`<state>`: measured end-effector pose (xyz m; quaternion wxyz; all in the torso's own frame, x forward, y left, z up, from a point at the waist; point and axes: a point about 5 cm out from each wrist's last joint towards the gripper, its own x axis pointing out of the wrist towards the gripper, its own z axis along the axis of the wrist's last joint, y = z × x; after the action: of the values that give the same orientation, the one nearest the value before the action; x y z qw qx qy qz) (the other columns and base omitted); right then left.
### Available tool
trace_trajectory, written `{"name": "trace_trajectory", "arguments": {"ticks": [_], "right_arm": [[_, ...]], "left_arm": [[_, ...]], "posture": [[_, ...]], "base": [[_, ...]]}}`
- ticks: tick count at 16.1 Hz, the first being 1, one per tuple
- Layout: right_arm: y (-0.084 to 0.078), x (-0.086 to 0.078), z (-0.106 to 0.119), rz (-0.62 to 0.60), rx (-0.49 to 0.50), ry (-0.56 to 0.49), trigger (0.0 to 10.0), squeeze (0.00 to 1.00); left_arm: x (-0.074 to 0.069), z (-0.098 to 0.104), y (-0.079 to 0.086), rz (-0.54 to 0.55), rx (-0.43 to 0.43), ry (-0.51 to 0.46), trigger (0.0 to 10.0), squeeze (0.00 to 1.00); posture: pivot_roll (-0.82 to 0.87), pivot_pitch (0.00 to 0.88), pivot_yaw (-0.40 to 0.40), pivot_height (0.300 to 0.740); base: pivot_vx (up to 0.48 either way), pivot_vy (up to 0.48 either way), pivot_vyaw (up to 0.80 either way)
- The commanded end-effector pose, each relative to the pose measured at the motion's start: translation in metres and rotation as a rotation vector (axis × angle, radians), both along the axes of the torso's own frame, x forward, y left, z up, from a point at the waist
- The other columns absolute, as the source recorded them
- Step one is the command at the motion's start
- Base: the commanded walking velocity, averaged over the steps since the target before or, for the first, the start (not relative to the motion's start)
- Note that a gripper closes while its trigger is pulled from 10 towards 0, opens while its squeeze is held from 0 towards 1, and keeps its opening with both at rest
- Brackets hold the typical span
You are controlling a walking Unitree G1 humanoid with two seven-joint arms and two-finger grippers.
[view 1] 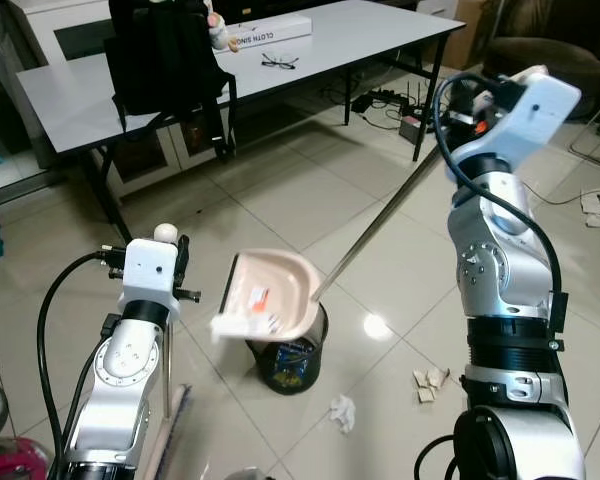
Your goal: Sweep floor
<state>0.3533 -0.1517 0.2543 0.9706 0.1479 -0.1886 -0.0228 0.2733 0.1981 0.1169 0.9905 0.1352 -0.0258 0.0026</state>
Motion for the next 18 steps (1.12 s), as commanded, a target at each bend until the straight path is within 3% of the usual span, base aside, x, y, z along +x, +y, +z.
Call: {"name": "trace_trajectory", "arguments": {"ticks": [1, 9, 15, 18], "right_arm": [[0.001, -0.001, 0.008, -0.011, -0.023, -0.066, 10.0, 0.0], [0.041, -0.006, 0.018, 0.086, -0.294, -0.258, 10.0, 0.0], [0.086, -0.025, 0.003, 0.292, -0.505, -0.372, 10.0, 0.0], [0.096, -0.031, -0.001, 0.334, -0.57, -0.404, 10.0, 0.0]], "left_arm": [[0.001, 0.006, -0.001, -0.009, 0.017, -0.029, 10.0, 0.0], [-0.001, 0.004, -0.002, -0.004, 0.012, -0.032, 10.0, 0.0], [-0.002, 0.003, -0.002, 0.001, 0.009, -0.03, 10.0, 0.0], [-0.003, 0.002, -0.002, 0.003, 0.007, -0.027, 10.0, 0.0]], "posture": [[-0.03, 0.0, 0.053, 0.74], [-0.03, 0.0, 0.041, 0.74], [-0.03, 0.0, 0.037, 0.74], [-0.03, 0.0, 0.034, 0.74]], "base": [[0.0, 0.0, 0.0], [0.0, 0.0, 0.0], [0.0, 0.0, 0.0], [0.0, 0.0, 0.0]]}}
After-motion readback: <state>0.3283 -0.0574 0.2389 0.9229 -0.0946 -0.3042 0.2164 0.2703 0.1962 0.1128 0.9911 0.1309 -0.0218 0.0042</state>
